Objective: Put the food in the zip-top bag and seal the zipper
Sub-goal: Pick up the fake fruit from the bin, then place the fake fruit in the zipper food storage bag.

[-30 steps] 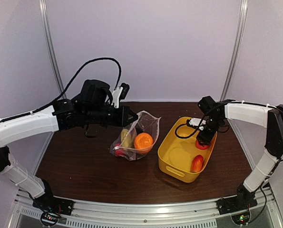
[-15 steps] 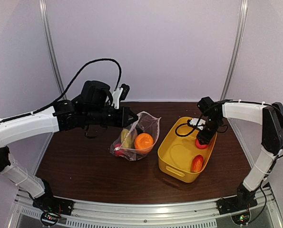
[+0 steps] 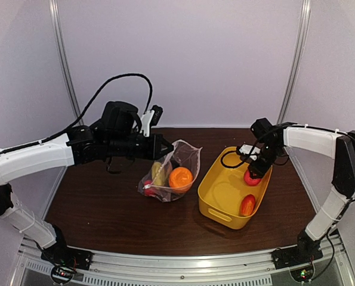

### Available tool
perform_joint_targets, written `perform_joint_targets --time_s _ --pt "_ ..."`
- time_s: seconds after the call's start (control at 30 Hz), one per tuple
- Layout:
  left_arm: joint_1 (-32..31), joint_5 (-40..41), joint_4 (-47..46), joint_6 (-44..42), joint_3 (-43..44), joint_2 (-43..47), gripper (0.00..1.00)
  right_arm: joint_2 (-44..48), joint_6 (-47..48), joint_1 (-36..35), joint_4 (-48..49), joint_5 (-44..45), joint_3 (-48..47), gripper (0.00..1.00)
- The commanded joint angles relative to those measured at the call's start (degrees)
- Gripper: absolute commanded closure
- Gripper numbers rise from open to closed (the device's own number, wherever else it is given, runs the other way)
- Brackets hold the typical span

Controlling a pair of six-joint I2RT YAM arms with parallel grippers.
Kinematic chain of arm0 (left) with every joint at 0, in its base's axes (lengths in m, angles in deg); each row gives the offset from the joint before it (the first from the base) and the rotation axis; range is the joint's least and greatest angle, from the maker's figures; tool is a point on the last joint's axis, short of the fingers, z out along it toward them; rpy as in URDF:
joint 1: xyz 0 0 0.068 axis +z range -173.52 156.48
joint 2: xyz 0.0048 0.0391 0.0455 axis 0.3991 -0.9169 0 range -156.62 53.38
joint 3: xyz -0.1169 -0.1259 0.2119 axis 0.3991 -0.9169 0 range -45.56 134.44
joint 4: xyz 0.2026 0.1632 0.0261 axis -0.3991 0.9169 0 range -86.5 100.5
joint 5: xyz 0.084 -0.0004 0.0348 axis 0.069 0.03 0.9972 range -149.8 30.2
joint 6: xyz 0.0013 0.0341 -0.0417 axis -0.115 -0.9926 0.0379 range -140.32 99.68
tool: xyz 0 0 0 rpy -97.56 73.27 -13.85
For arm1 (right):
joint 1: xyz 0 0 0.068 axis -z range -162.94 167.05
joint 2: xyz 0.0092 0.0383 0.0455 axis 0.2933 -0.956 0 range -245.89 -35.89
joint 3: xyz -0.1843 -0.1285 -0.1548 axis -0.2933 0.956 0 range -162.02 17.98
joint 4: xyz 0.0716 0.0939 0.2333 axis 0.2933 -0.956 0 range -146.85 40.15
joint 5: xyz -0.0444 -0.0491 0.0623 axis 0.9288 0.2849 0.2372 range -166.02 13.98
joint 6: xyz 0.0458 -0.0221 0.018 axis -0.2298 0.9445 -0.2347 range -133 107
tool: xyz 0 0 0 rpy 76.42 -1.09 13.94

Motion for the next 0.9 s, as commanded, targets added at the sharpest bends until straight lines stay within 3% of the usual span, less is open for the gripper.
perform_joint_targets --time_s 0.0,0.2,0.57,0.87 --pt "0.43 -0.69 -1.84 0.26 -0.84 -1.03 1.0 3.99 -1.21 0.08 -2.7 -2.57 -2.45 0.56" --pt "0.36 -0.58 -1.84 0.23 -0.62 -1.13 1.0 9.18 -2.48 -0.37 -3.74 -5.03 -4.48 0.56" --pt "0.41 -1.17 -1.78 0.21 1.46 -2.44 1.0 22.18 -0.63 -7.0 -0.97 -26.74 -9.85 0.55" --pt "0.36 -1.95 -1.34 0.28 2.58 -2.18 1.0 22.53 2.3 -14.99 1.59 -38.07 -12.79 0.51"
